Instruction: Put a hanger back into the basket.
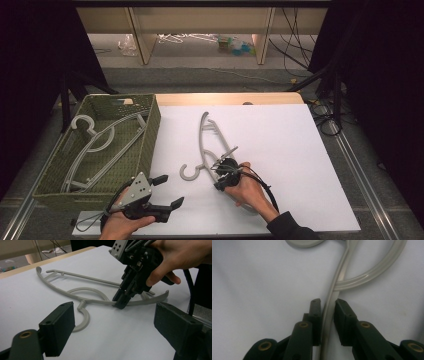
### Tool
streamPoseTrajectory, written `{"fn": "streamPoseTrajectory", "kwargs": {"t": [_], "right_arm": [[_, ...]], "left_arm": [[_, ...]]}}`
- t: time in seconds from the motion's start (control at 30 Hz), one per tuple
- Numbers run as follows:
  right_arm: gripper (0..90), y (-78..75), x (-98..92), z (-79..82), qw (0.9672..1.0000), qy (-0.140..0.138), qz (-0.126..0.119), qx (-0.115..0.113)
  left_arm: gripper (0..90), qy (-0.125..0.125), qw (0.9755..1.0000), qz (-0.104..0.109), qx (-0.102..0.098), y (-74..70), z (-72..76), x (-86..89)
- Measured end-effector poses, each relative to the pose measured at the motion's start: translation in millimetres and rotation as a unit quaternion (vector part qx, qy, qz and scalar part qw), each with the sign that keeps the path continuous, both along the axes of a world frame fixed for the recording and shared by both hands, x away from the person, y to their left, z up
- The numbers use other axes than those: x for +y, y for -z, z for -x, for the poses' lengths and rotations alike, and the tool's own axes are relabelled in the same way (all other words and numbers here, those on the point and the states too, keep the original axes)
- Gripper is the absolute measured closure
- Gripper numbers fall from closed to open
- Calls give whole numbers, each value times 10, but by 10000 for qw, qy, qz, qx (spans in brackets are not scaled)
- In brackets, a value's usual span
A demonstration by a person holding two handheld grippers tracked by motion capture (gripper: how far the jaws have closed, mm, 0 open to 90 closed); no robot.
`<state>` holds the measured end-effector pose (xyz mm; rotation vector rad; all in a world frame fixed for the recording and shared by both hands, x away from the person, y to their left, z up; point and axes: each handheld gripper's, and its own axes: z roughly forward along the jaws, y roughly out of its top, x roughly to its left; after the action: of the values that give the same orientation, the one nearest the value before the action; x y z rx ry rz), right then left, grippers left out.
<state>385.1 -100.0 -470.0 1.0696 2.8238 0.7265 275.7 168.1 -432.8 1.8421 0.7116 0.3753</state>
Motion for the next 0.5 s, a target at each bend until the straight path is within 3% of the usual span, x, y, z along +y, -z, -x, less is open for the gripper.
{"fn": "streamPoseTrajectory", "kwargs": {"t": [0.23,0.33,0.5], "right_arm": [[810,0,-22,-15,9999,-109,2,-15],[821,2,-40,-34,9998,-187,-43,5],[823,-13,-62,-46,9989,-466,-20,-39]], "left_arm": [[170,46,9999,-89,-101,-11,-7,27],[171,-1,10000,-58,-44,-9,4,27],[175,-19,9999,-120,-53,-4,-5,28]]}}
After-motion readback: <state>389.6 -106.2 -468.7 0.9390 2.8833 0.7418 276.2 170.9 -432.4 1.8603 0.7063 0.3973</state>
